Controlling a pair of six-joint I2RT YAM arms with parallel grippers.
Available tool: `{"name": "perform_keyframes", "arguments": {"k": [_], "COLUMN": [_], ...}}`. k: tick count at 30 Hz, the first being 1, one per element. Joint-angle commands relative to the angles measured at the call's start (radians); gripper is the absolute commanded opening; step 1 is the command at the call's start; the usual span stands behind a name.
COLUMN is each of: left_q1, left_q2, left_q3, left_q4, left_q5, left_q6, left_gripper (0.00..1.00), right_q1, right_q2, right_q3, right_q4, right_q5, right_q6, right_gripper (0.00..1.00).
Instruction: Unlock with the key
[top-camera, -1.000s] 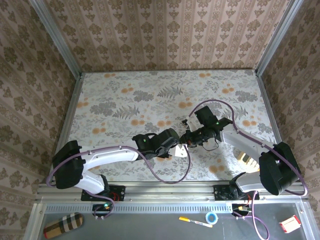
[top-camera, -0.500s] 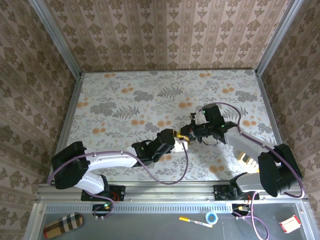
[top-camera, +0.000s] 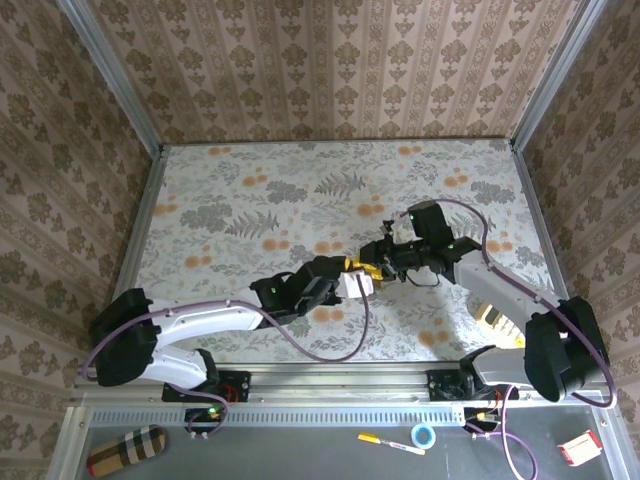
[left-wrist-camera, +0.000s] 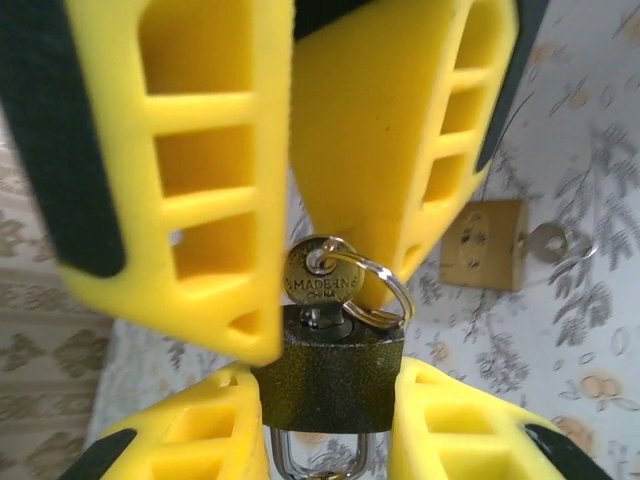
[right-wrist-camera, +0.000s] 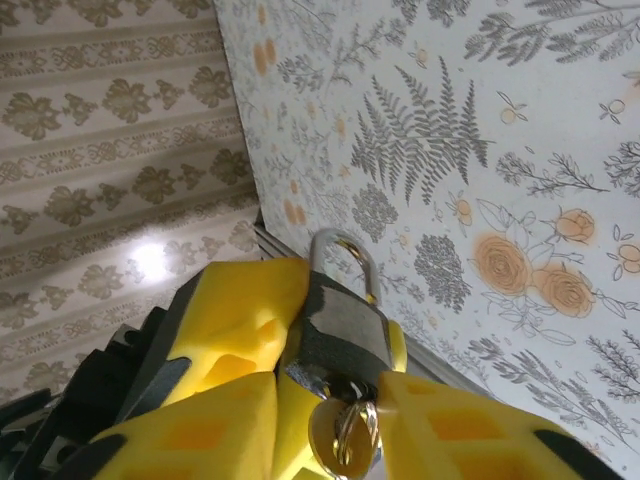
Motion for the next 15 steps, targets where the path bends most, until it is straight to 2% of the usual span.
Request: {"name": "perform_keyframes", "arguments": {"k": [1, 5, 10, 15], "left_q1": [0.012, 0.026, 0.059, 0.075], "left_q2": [-0.040, -0.040, -0.045, -0.036], "left_q3": [0.075, 0.103, 0.134, 0.161], "left_q4": [-0.088, -0.180, -0.262, -0.297], "left_q5": [0.224, 0.250, 0.289, 0.313], "left_q6": [-0.089, -0.092, -0.093, -0.087], "left_gripper": [0.00, 0.00, 0.00, 0.00], "right_q1": [0.007, 0.007, 0.007, 0.010], "right_q2": [-0.015, -0.017, -0.032, -0.064], "right_q3": [0.036, 0.030, 0.027, -0.025], "right_q4": [-0.095, -0.117, -0.173, -0.110], "right_q5": [0.039, 0.053, 0.086, 0.055], "right_q6": [-0.131, -0.164, -0.227, -0.242], "right_gripper": [0.39, 0.45, 0.47, 0.48]}}
